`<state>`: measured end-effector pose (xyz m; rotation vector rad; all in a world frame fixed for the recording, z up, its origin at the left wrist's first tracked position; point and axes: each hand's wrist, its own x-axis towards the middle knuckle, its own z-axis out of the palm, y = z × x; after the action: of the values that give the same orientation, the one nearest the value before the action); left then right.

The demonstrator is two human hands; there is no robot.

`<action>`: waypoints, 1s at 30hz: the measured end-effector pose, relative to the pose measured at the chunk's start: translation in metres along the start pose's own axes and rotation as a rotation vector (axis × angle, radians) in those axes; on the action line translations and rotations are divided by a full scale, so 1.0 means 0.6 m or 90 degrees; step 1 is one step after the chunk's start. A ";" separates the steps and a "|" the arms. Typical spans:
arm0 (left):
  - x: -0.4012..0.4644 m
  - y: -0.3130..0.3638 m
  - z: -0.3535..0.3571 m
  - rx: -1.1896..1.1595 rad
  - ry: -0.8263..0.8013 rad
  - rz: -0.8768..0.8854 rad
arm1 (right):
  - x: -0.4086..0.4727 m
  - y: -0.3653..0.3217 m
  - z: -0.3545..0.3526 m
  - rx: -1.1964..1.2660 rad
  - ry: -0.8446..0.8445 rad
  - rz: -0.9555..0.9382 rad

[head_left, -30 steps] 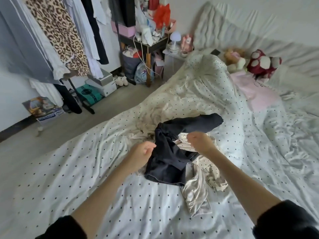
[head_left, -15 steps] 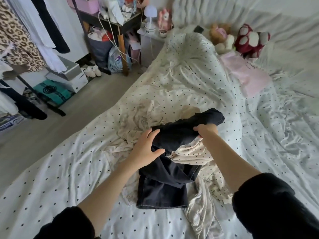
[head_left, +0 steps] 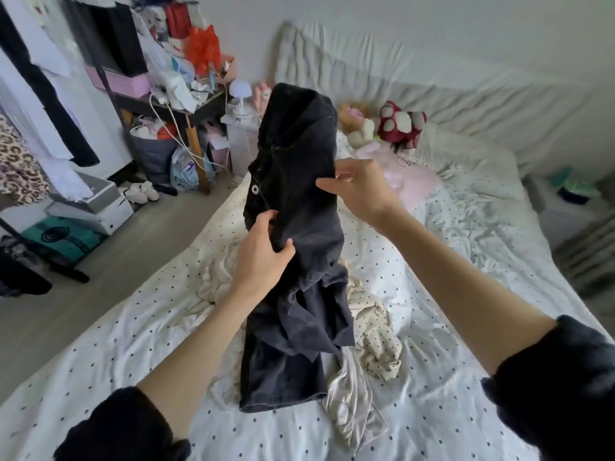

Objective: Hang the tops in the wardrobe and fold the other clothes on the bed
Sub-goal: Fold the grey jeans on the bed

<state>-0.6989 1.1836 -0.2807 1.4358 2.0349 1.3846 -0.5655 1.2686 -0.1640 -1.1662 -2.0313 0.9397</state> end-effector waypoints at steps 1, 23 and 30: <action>-0.008 0.023 -0.007 -0.010 0.013 0.023 | -0.018 -0.013 -0.021 -0.002 0.017 -0.015; -0.378 0.345 0.139 -0.017 -0.248 0.049 | -0.590 0.246 -0.407 0.017 -0.168 -0.034; -0.511 0.435 0.222 0.353 -0.286 0.195 | -0.653 0.326 -0.450 0.086 0.020 0.290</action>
<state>-0.3193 1.0065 -0.2152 2.1250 2.0226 0.4969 -0.0981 1.0647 -0.2307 -1.5899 -1.6744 1.2422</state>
